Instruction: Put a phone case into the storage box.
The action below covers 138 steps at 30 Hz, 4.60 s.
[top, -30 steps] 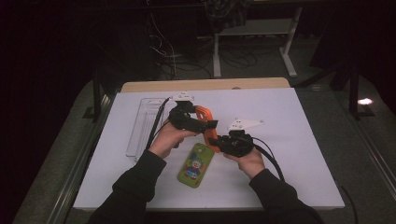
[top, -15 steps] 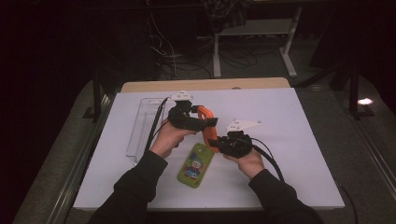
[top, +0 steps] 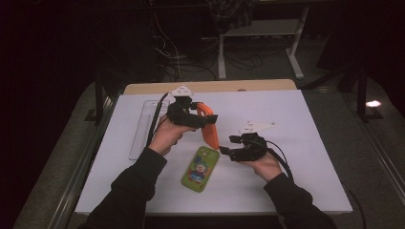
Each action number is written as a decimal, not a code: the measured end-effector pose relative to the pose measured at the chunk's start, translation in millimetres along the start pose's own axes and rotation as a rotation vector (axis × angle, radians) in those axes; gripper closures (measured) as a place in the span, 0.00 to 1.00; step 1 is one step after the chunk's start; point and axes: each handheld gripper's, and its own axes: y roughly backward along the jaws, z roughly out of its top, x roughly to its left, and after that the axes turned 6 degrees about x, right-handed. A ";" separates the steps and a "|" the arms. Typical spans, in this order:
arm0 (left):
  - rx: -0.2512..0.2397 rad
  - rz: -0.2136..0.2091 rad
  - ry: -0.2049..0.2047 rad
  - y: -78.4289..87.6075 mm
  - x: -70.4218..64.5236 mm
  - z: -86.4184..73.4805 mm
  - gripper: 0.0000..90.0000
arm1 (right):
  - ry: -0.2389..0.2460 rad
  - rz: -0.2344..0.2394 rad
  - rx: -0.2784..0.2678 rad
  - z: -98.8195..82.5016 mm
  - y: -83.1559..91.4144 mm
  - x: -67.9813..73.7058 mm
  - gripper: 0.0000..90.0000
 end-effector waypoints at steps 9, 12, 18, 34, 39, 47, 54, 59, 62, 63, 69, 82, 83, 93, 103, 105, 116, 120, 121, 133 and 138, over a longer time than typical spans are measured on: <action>0.015 0.068 -0.019 17.5 13.0 17.4 0.18 | 0.034 -0.030 0.045 -22.2 16.1 -8.8 0.11; 0.015 0.097 -0.015 23.8 18.3 21.4 0.18 | 0.044 -0.034 0.048 -31.7 20.9 -10.8 0.02; 0.021 0.148 -0.017 37.6 28.7 25.6 0.18 | 0.056 -0.042 0.059 -49.6 26.4 -10.1 0.00; 0.003 0.294 0.029 85.6 63.1 26.7 0.18 | 0.078 -0.068 0.108 -79.2 31.0 -8.2 0.00; -0.005 0.352 0.064 98.8 78.0 23.5 0.18 | 0.066 -0.076 0.111 -80.3 33.0 -9.7 0.00; 0.011 0.475 0.125 106.5 106.8 18.8 0.18 | 0.068 -0.085 0.097 -78.5 34.4 -11.2 0.00; 0.038 0.537 0.176 89.8 126.4 18.9 0.17 | 0.066 -0.081 0.092 -78.4 35.1 -11.8 0.00; 0.071 0.597 0.183 77.9 133.0 16.8 0.17 | 0.059 -0.084 0.085 -77.9 36.9 -11.4 0.00; 0.080 0.601 0.205 71.2 138.5 14.2 0.17 | 0.057 -0.084 0.079 -77.4 37.6 -11.6 0.00; 0.089 0.612 0.210 68.9 140.2 13.5 0.17 | 0.056 -0.082 0.078 -77.3 37.6 -11.5 0.00; 0.130 0.664 0.230 50.6 152.1 7.3 0.17 | 0.060 -0.081 0.071 -77.0 38.6 -12.2 0.00; 0.197 0.733 0.221 24.6 163.9 -5.3 0.16 | 0.057 -0.085 0.056 -76.2 41.8 -12.5 0.00; 0.191 0.738 0.222 22.4 163.9 -5.9 0.16 | 0.057 -0.084 0.056 -76.1 42.0 -12.5 0.00; 0.173 0.749 0.238 17.3 168.4 -10.0 0.04 | 0.060 -0.083 0.051 -75.5 42.5 -12.2 0.00; 0.115 0.721 0.247 35.9 168.7 -6.9 0.00 | 0.060 -0.083 0.047 -75.1 42.1 -12.2 0.00; 0.105 0.702 0.235 42.0 165.5 -5.4 0.00 | 0.058 -0.082 0.046 -75.0 42.0 -12.2 0.00; 0.116 0.540 0.137 70.8 134.9 -3.9 0.00 | 0.051 -0.082 0.053 -74.9 42.0 -13.1 0.00; 0.108 0.479 0.115 76.2 121.5 -7.7 0.00 | 0.052 -0.085 0.046 -75.1 42.3 -14.0 0.00; 0.114 0.462 0.102 77.2 117.9 -8.7 0.00 | 0.051 -0.084 0.046 -75.0 42.3 -14.1 0.00; 0.118 0.281 0.022 71.6 67.3 -20.8 0.00 | 0.051 -0.085 0.044 -73.6 42.8 -12.6 0.00; 0.112 0.239 0.012 66.8 50.4 -26.6 0.00 | 0.046 -0.086 0.047 -73.6 43.8 -13.2 0.00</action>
